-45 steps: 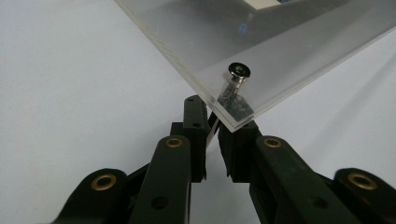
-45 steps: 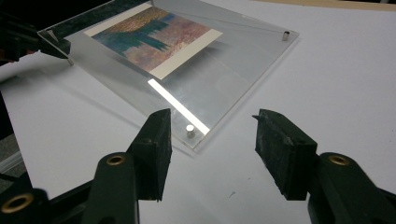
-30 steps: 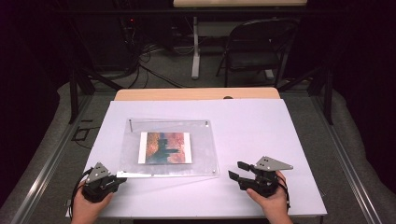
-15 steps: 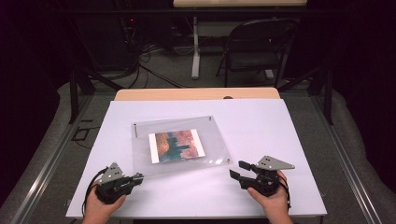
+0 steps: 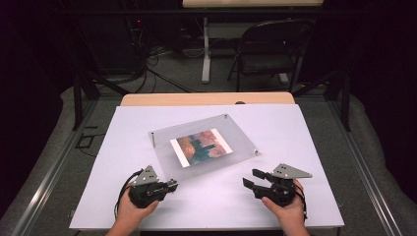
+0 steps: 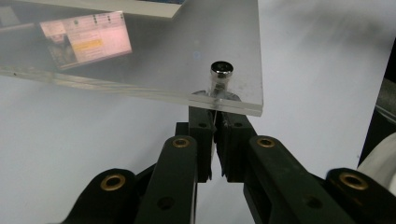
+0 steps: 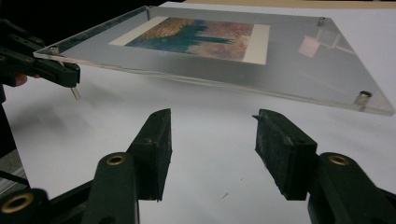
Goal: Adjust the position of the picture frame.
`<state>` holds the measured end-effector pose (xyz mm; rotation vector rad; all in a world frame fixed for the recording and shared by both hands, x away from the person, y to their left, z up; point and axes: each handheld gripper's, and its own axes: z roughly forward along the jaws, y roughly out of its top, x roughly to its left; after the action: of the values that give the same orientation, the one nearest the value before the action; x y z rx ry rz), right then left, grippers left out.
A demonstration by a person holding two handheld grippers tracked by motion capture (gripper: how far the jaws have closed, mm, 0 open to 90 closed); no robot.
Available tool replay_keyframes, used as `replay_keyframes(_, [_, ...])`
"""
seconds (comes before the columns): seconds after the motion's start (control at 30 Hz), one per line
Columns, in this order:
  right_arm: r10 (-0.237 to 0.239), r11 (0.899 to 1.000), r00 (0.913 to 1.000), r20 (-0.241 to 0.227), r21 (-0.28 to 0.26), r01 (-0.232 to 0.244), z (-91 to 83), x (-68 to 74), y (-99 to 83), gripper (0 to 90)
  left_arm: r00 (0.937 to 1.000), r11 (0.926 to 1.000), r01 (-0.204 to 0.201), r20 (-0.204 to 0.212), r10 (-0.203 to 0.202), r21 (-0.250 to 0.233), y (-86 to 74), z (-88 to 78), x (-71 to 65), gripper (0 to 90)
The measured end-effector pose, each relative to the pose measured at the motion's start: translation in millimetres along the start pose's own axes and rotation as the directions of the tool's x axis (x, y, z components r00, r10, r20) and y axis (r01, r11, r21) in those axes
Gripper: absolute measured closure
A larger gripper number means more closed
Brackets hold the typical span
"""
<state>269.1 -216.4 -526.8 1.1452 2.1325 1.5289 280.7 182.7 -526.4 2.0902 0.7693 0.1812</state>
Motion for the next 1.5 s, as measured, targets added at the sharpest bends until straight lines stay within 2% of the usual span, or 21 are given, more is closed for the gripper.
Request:
replay_keyframes(0.23, [-0.001,1.0,1.0,-0.003,0.007,0.001,0.6,-0.4,-0.3,45.2,0.9996,1.0,-0.008,0.026,0.008,0.004,13.6,24.1,-6.1,85.2])
replay_keyframes(0.57, [0.0,1.0,1.0,-0.006,0.008,0.0,0.2,-1.3,-0.8,46.3,0.9946,0.9988,-0.046,0.094,0.044,0.019,34.2,68.4,-29.6,85.0])
replay_keyframes(0.77, [-0.001,1.0,1.0,-0.003,0.007,0.001,-2.2,-2.0,-0.6,46.7,0.994,0.9988,-0.047,0.099,0.046,0.012,39.0,86.1,-37.0,84.7])
replay_keyframes(0.93, [0.002,1.0,1.0,0.003,0.002,-0.002,-3.6,-3.1,-0.7,46.7,0.9947,0.9986,-0.046,0.093,0.043,0.026,37.6,97.8,-39.2,83.8])
replay_keyframes(1.07, [0.005,1.0,1.0,0.004,0.009,-0.005,-4.1,-4.3,-1.3,46.7,0.995,0.9992,-0.035,0.094,0.033,0.021,37.1,100.9,-39.2,83.4])
replay_keyframes(1.17, [0.011,1.0,0.9999,0.005,0.005,-0.011,-3.6,-4.4,-2.2,46.7,0.9931,0.9997,0.002,0.117,-0.005,0.022,35.4,99.9,-36.0,81.1])
replay_keyframes(1.2, [0.011,1.0,0.9999,0.004,0.006,-0.011,-3.6,-4.1,-2.3,46.7,0.9933,0.9997,-0.001,0.115,-0.002,0.026,35.1,98.7,-35.3,79.5])
replay_keyframes(1.3, [0.004,1.0,1.0,0.0,0.009,-0.004,-3.1,-2.9,-2.6,46.8,0.9929,0.9996,0.013,0.118,-0.016,0.026,33.1,88.4,-32.5,73.3])
replay_keyframes(1.43, [0.001,1.0,1.0,-0.002,0.014,-0.001,-3.9,-2.1,-2.4,46.8,0.9969,0.9997,-0.004,0.078,0.002,0.023,28.5,66.4,-25.0,68.5])
replay_keyframes(1.5, [0.004,1.0,1.0,0.0,0.013,-0.004,-4.1,-2.2,-2.4,46.8,0.9977,0.9999,0.016,0.065,-0.016,-0.001,27.3,54.7,-18.6,67.5])
